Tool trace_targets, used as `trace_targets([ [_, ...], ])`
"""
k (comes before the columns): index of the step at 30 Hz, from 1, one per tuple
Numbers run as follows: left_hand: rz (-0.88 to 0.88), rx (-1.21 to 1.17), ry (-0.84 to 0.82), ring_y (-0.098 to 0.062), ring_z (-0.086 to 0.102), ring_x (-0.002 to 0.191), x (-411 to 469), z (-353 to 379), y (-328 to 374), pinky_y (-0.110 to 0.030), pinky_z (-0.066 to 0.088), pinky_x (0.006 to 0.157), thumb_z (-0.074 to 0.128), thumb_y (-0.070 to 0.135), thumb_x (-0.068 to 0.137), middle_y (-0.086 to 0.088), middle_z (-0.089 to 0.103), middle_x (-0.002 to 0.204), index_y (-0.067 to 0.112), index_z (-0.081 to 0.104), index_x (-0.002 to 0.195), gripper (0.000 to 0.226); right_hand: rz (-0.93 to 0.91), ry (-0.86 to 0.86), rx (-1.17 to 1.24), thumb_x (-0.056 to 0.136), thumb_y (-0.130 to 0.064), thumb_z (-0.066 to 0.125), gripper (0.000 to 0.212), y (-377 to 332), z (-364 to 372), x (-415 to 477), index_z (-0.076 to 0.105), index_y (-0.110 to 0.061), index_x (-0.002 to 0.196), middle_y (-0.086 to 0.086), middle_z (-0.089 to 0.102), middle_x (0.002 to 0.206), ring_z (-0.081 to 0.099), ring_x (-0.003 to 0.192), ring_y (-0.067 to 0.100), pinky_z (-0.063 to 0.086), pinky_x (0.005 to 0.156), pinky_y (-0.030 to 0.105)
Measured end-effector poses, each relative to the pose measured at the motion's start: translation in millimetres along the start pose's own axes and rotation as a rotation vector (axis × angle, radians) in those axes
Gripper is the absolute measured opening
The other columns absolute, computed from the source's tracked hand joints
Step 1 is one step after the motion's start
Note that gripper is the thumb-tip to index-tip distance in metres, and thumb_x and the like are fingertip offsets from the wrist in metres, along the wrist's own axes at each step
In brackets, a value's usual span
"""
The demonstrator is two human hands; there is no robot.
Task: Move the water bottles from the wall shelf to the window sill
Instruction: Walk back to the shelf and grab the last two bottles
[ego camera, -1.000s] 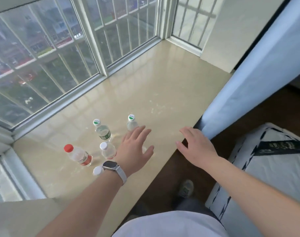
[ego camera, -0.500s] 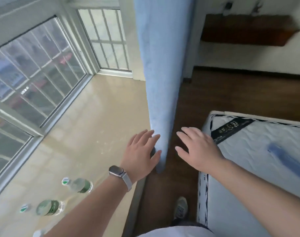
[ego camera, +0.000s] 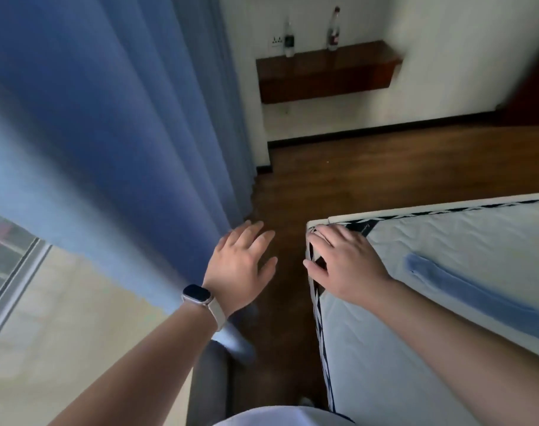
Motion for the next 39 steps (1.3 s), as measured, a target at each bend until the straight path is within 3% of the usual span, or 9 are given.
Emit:
trace_targets([
  [7, 0.118, 0.009, -0.029, -0.030, 0.045, 0.135, 73, 5, 31, -0.051, 0.036, 0.108, 0.060, 0.040, 0.091, -0.006, 0.055, 0.141, 0.021, 0.056, 0.134, 0.047, 0.123, 0.083, -0.013, 0.087, -0.051, 0.040, 0.054, 57, -27, 5, 0.062, -0.017, 0.122, 0.005, 0.060, 0.126, 0.055, 0.112, 0.030, 0.047, 0.089, 0.043],
  [12, 0.175, -0.005, -0.043, -0.029, 0.045, 0.135, 112, 21, 39, -0.051, 0.035, 0.108, 0.045, 0.048, 0.092, -0.005, 0.056, 0.140, 0.022, 0.056, 0.134, 0.051, 0.201, 0.096, -0.057, 0.086, -0.050, 0.041, 0.052, 86, -33, 15, 0.064, -0.017, 0.120, 0.004, 0.062, 0.124, 0.056, 0.110, 0.029, 0.047, 0.088, 0.042],
  [17, 0.208, -0.033, -0.053, -0.027, 0.045, 0.135, 154, 32, 27, -0.049, 0.031, 0.111, 0.042, 0.050, 0.092, -0.004, 0.055, 0.141, 0.023, 0.056, 0.134, 0.052, 0.235, 0.056, -0.073, 0.088, -0.051, 0.038, 0.055, 103, -33, 46, 0.060, -0.017, 0.126, 0.004, 0.059, 0.130, 0.053, 0.117, 0.029, 0.045, 0.092, 0.044],
  [22, 0.202, -0.013, -0.057, -0.028, 0.045, 0.134, 209, 39, -17, -0.048, 0.031, 0.111, 0.058, 0.043, 0.090, -0.005, 0.054, 0.142, 0.022, 0.055, 0.135, 0.050, 0.249, 0.036, -0.085, 0.091, -0.053, 0.038, 0.055, 106, -29, 110, 0.055, -0.019, 0.131, 0.003, 0.056, 0.134, 0.048, 0.123, 0.028, 0.043, 0.098, 0.045],
  [29, 0.151, -0.015, -0.101, -0.025, 0.032, 0.142, 278, 46, -116, -0.045, 0.022, 0.115, 0.046, 0.047, 0.097, -0.002, 0.041, 0.152, 0.026, 0.043, 0.145, 0.053, 0.138, -0.037, -0.124, 0.095, -0.056, 0.031, 0.056, 80, -20, 245, 0.047, -0.023, 0.138, 0.001, 0.051, 0.140, 0.043, 0.131, 0.025, 0.039, 0.103, 0.043],
  [39, 0.083, 0.007, -0.030, -0.029, 0.047, 0.132, 350, 44, -226, -0.049, 0.036, 0.107, 0.054, 0.046, 0.092, -0.007, 0.055, 0.140, 0.022, 0.053, 0.137, 0.051, 0.052, -0.073, -0.116, 0.096, -0.060, 0.025, 0.059, 63, -8, 391, 0.037, -0.028, 0.144, -0.003, 0.042, 0.148, 0.034, 0.138, 0.020, 0.031, 0.110, 0.043],
])
Point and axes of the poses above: each hand's wrist, its own x-axis towards the middle knuckle, its own z-axis out of the palm, y = z × x, the point moved 5 cm from there along x, towards the middle knuckle
